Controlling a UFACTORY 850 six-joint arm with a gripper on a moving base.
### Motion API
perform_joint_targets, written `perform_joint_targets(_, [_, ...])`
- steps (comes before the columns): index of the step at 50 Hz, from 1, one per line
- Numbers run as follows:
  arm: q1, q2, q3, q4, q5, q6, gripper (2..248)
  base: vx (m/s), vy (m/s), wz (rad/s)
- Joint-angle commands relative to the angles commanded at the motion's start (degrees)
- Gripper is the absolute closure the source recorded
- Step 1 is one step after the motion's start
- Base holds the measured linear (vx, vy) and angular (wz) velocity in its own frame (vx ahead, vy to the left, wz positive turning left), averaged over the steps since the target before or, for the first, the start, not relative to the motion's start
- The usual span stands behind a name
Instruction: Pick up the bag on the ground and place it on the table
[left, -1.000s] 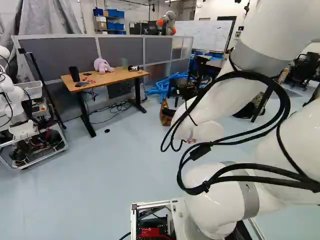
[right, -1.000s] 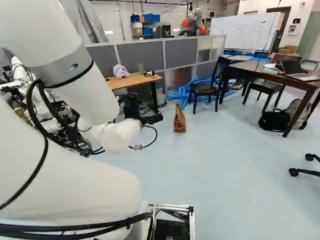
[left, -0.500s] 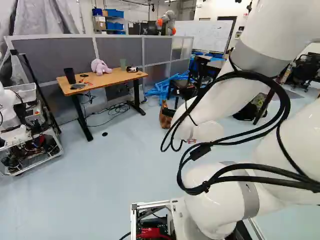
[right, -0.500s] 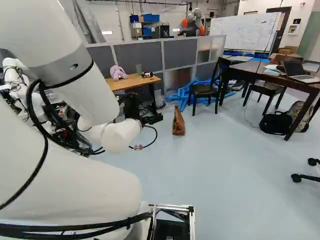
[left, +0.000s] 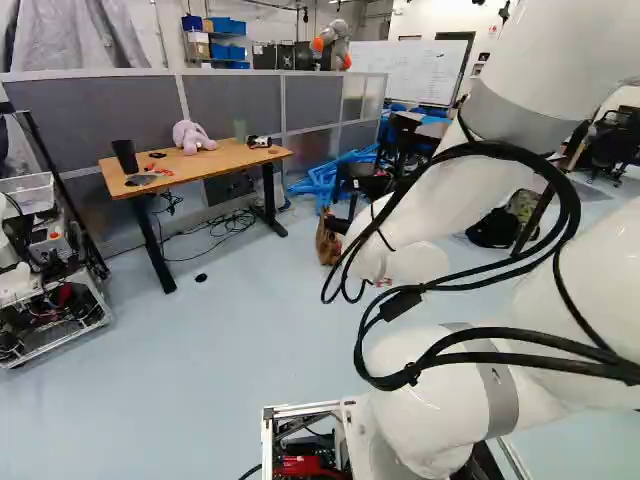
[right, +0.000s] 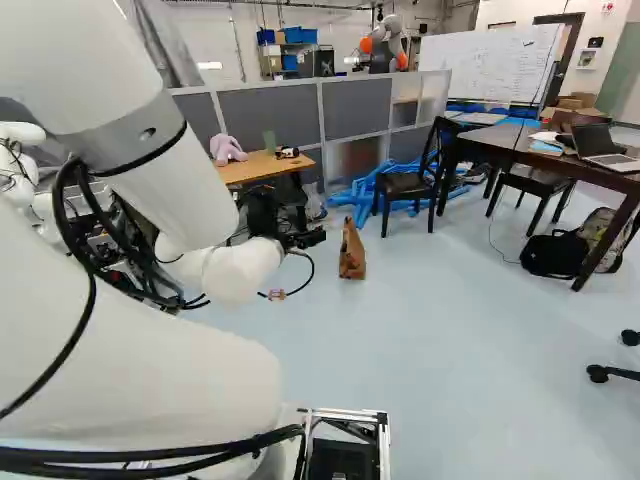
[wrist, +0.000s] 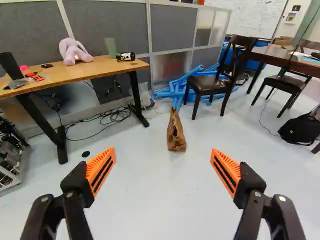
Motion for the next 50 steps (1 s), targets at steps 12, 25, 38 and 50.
perform_joint_targets(12, [0.0,0.0,0.0,0.0,0.0,0.0,3,0.236,-0.080,-0.002])
perform_joint_targets(25, [0.0,0.0,0.0,0.0,0.0,0.0,3,0.241,-0.081,0.001])
perform_joint_targets(38, [0.0,0.0,0.0,0.0,0.0,0.0,3,0.249,-0.080,0.000])
perform_joint_targets(50, [0.0,0.0,0.0,0.0,0.0,0.0,3,0.265,-0.026,-0.017])
